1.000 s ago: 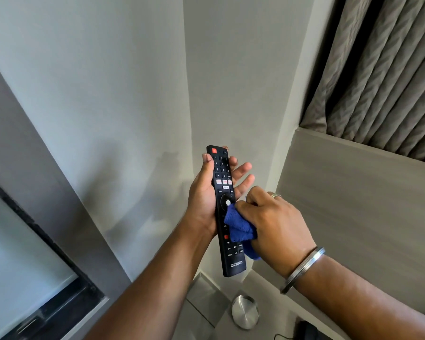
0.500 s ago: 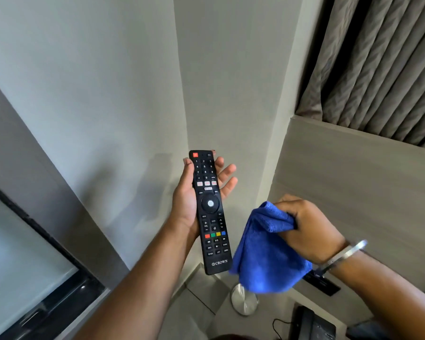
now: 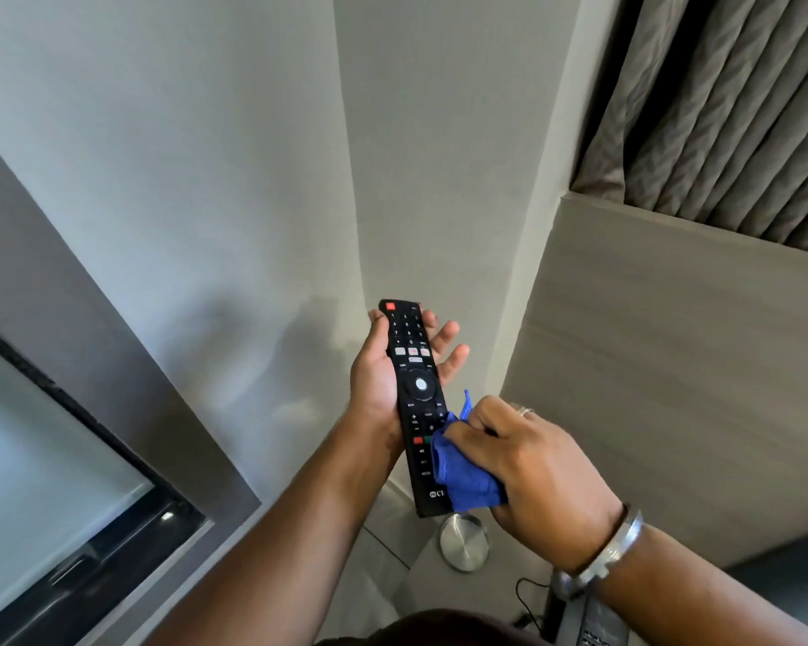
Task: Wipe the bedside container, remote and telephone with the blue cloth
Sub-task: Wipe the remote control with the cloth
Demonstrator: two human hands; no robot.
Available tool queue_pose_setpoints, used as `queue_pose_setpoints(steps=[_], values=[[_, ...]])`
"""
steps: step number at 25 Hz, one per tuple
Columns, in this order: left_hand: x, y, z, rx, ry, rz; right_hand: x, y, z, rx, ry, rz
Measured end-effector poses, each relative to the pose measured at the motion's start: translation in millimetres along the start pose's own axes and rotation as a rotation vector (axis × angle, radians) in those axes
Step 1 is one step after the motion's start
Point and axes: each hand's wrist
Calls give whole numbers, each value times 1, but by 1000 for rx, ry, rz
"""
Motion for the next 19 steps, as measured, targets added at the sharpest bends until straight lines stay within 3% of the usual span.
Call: queue_pose_setpoints(steps=[4, 8, 10, 14, 19], values=[[-6, 10, 1, 11, 8, -17, 7, 9, -20, 9, 104, 118], [-21, 2, 20, -73, 68, -70, -16, -1, -22, -1, -134, -140], [-34, 4, 27, -66, 28, -143, -6, -24, -13, -109, -193, -169], [-48, 45, 55, -86, 100, -334, 53, -54, -36, -254, -334, 43], [-36, 129, 133, -223, 558, -409, 148, -101, -75, -169, -824, 306]])
Point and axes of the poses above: each hand's wrist, its own x-axis away from the middle knuckle, its own y-axis out of the back of the hand, z = x × y, and after that the axes turned 3 degrees about y, right-handed
